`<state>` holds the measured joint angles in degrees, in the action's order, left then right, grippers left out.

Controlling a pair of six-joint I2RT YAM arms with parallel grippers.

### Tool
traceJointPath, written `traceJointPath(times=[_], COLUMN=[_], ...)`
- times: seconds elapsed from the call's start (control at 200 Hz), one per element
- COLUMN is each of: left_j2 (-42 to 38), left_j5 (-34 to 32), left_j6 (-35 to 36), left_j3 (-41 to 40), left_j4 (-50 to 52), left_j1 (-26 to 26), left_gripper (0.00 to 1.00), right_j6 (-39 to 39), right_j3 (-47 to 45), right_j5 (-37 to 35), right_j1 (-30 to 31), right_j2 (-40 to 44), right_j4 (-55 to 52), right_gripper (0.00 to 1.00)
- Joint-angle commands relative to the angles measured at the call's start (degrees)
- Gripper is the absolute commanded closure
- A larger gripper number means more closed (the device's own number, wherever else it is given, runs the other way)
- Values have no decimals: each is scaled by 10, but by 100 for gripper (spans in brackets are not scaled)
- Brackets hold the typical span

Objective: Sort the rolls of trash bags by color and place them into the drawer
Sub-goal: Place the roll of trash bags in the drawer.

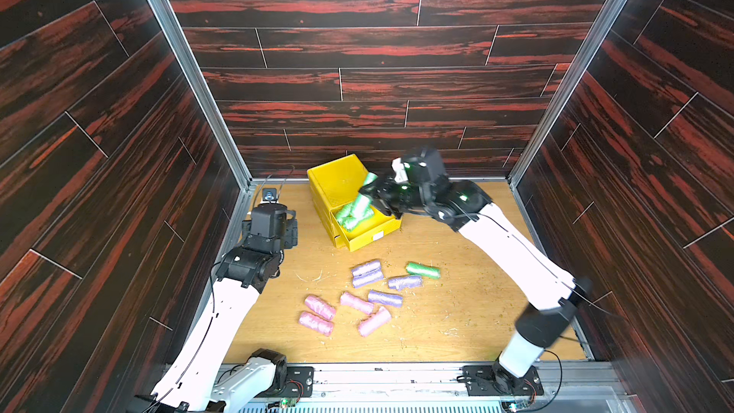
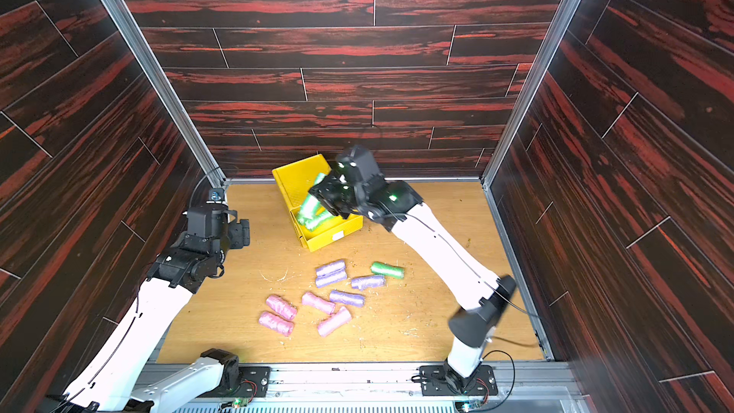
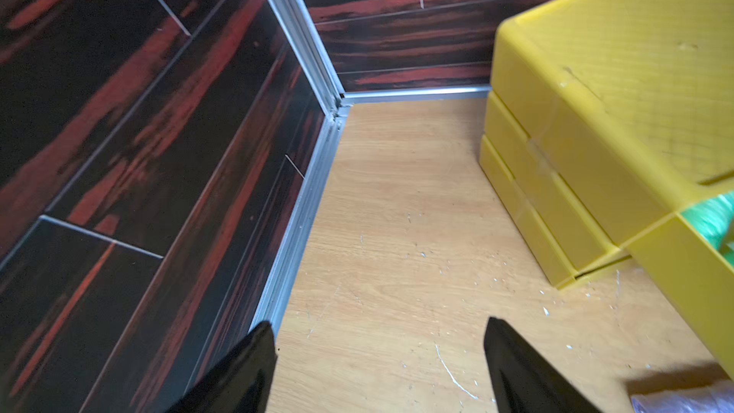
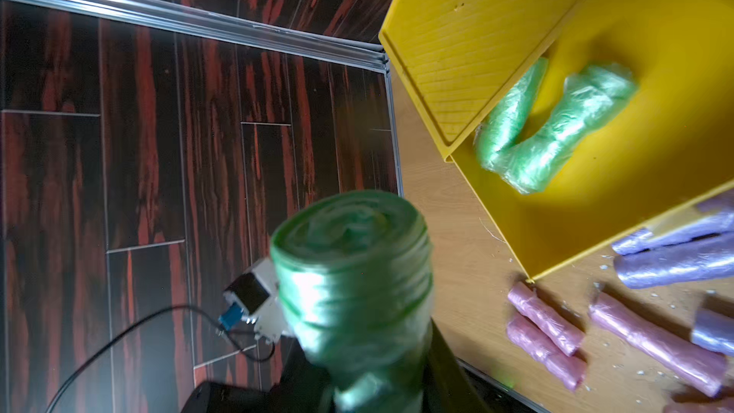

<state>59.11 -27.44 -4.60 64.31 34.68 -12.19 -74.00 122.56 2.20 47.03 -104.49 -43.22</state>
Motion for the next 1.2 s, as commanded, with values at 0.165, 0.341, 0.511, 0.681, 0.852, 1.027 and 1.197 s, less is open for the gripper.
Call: traceJointPath(times=[0.165, 0.341, 0.511, 0.681, 0.852, 1.027, 1.197], left_j2=[-21, -22, -20, -22, -20, -21, -23], left_j5=[15, 17, 22, 20, 20, 24, 25], left_j6=[-19, -20, -21, -20, -19, -20, -21], left_j3=[-10, -11, -11, -13, -11, -12, -11], left_j4=[-10, -10, -9, -10, -9, -9, -9], left_j1=[22, 24, 25, 26, 27, 30, 32], left_gripper=[14, 14, 14, 14, 14, 14, 14], right_j6=[-89, -101, -106, -98, -93, -87, -83], right_j3=[156, 157, 187, 252, 254, 252, 227], right_j5=[-106, -144, -148, -153, -147, -159, -127], right_j1=[11, 9, 1, -9, -11, -11, -10], right_j2=[-122, -153, -198, -254, -268, -254, -245], right_j4=[-174, -191, -219, -254, -287, -323, -330], right_gripper=[66, 65, 65, 64, 64, 63, 63])
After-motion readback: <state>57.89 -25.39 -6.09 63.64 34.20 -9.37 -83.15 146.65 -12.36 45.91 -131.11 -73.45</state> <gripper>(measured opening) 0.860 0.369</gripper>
